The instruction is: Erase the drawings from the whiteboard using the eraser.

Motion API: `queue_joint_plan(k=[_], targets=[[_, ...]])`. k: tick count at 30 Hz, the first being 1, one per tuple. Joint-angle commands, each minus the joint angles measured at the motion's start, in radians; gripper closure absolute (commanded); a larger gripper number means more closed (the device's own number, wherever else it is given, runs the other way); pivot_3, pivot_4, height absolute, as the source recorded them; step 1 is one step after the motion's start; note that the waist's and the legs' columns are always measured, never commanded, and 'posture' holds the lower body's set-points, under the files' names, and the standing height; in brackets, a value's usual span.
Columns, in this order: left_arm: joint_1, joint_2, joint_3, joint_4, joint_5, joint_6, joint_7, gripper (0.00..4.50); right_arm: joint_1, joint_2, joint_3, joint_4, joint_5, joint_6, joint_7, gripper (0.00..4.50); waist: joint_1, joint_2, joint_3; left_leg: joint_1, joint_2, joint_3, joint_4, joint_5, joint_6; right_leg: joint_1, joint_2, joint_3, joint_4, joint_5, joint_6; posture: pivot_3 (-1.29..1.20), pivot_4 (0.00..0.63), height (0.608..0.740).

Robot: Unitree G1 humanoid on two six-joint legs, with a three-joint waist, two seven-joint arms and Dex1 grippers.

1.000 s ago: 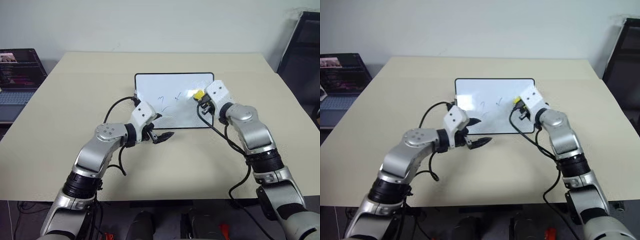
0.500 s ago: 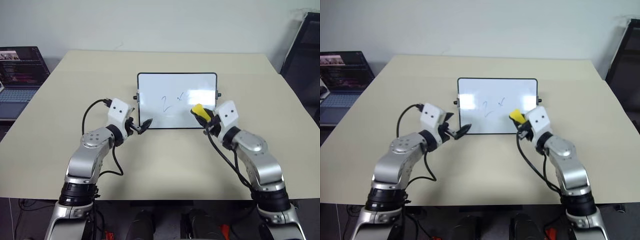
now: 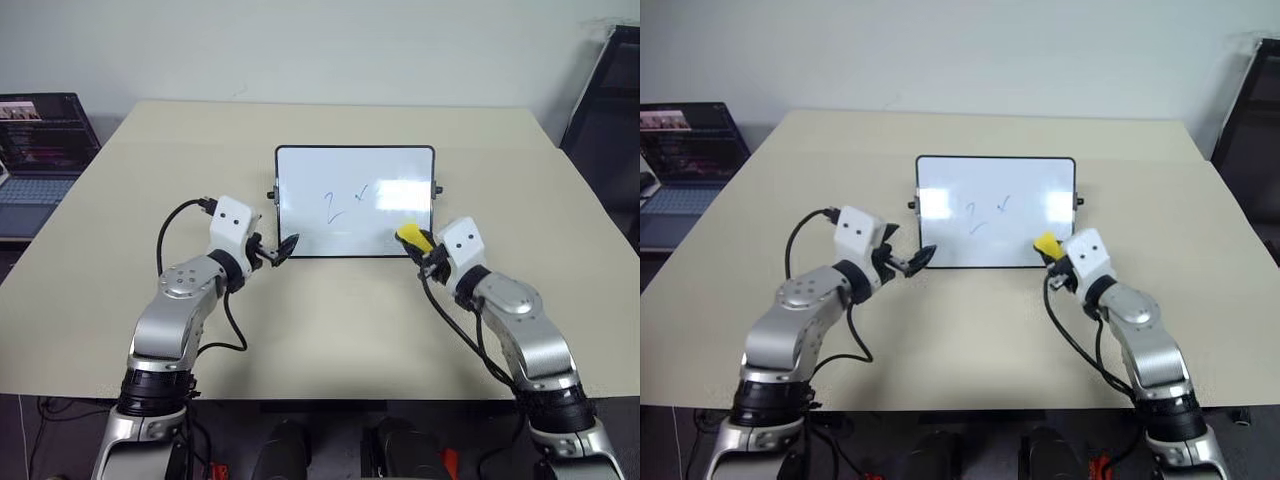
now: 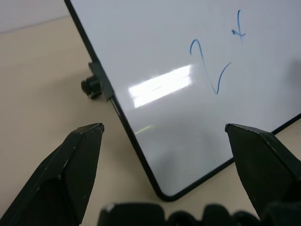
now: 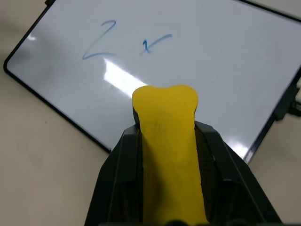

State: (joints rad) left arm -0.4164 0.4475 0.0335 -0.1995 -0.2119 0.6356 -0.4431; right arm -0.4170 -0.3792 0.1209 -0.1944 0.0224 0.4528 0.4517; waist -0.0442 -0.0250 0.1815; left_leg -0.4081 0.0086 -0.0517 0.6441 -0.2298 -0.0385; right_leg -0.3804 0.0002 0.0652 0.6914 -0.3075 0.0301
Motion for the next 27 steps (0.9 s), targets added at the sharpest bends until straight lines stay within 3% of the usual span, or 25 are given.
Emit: queue_joint_plan(k=[1, 15, 20, 27], targets=[[-0.034, 0.01, -0.011, -0.046, 0.008, 0.024, 0.008, 0.0, -0.118, 0.01, 0.047, 0.053, -0.054, -0.003, -0.01, 3.38, 0.0, 0.0, 0.0, 0.0, 0.0, 0.0, 0.0, 0.0, 0.0, 0.0, 0.0, 0.0, 0.0, 0.0, 0.0, 0.0, 0.15, 0.74], [-0.062, 0.021, -0.038, -0.04, 0.004, 0.054, -0.015, 0.0, -0.527, 0.108, 0.174, 0.567, -0.175, -0.096, 0.015, 3.38, 0.003, 0.0, 0.0, -0.001, 0.0, 0.0, 0.0, 0.0, 0.0, -0.001, -0.001, -0.001, 0.0, 0.0, 0.0, 0.0, 0.15, 0.74], [-0.055, 0.022, -0.043, -0.053, 0.001, 0.054, -0.019, 0.0, -0.565, 0.099, 0.194, 0.677, -0.211, -0.134, 0.041, 3.38, 0.003, 0.0, 0.0, -0.001, 0.0, 0.0, -0.001, 0.0, 0.0, -0.001, -0.001, -0.001, -0.001, 0.0, 0.0, 0.0, 0.15, 0.74], [-0.056, 0.012, -0.052, -0.073, 0.001, 0.065, -0.014, 0.0, -0.521, 0.056, 0.213, 0.647, -0.231, -0.109, 0.122, 3.38, 0.003, 0.0, 0.0, -0.001, 0.0, -0.001, 0.0, 0.0, 0.0, -0.001, -0.001, -0.001, 0.0, 0.0, 0.0, 0.0, 0.15, 0.74]])
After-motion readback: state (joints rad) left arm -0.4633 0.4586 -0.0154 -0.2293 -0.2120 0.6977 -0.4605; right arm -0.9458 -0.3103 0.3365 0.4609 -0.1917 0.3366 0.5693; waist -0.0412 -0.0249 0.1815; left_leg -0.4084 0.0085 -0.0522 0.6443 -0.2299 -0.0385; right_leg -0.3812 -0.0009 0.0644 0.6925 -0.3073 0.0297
